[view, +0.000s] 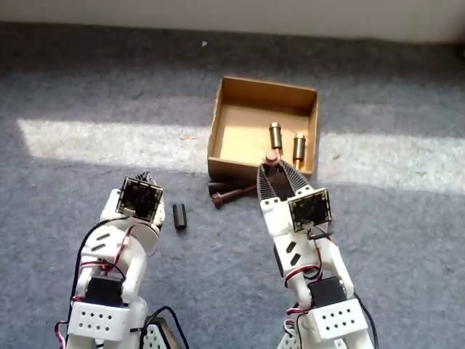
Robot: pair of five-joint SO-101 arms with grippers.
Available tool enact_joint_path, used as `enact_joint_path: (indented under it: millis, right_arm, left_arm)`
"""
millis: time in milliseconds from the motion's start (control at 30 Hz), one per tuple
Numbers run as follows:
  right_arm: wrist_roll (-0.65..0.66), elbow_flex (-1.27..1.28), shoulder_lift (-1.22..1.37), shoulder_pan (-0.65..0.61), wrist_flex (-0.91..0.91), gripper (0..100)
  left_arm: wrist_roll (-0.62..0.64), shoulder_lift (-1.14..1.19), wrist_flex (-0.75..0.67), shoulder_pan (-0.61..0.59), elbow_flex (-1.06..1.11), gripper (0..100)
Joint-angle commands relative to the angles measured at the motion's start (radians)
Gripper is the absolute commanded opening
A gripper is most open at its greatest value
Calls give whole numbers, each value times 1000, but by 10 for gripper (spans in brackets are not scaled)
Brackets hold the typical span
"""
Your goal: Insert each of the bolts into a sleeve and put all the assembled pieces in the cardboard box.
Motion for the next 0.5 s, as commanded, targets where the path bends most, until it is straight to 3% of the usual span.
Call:
enact_joint_path:
  millis: [0,233,467]
  right_arm:
    - [8,102,-15,12,2,6]
    - [104,94,-12,12,19,6]
    - [106,-79,-10,33,243,6]
  left_arm:
    - [-6,-12,3,-68,39,9]
    - [-8,-12,37,-99,41,10]
    - [-11,-12,40,-102,41,10]
